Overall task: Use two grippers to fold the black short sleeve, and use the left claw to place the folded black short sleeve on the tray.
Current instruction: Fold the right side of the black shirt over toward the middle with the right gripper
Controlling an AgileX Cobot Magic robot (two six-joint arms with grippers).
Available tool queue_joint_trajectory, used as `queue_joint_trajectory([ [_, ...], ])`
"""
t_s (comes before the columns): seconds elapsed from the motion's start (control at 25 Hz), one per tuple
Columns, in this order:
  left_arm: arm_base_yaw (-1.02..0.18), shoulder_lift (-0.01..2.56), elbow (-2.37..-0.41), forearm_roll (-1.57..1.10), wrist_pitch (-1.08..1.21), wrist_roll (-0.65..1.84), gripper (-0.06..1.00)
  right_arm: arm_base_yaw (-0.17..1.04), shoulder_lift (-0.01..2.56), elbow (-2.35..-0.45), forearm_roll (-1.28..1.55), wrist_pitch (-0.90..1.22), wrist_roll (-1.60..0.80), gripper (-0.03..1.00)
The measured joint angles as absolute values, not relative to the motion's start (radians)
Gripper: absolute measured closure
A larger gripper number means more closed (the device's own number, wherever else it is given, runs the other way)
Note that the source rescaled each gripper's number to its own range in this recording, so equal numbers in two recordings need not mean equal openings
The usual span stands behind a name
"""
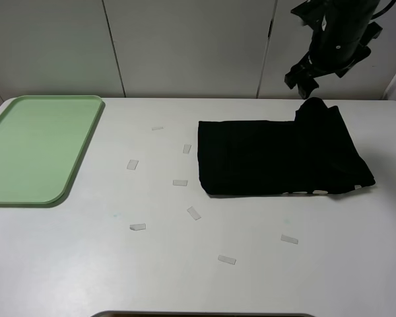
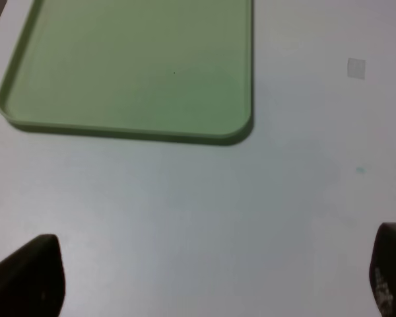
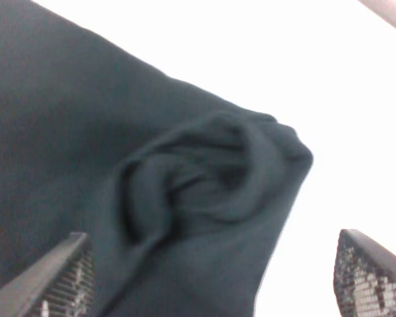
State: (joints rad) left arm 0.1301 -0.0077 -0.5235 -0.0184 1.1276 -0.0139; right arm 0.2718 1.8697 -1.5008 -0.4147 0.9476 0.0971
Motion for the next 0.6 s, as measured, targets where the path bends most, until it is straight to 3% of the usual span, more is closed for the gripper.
queue_joint_trajectory([
  [0.36,0.13,-0.008,-0.523,-0.018,1.128,-0.014,0.03,0.055,1.955,-1.502,-0.382,0.866,0.098,0.16],
  [0.6,0.13,-0.008,-0.523,-0.018,1.128,-0.014,0.03,0.039,2.059,-1.502,-0.326,0.794,0.097,0.16],
])
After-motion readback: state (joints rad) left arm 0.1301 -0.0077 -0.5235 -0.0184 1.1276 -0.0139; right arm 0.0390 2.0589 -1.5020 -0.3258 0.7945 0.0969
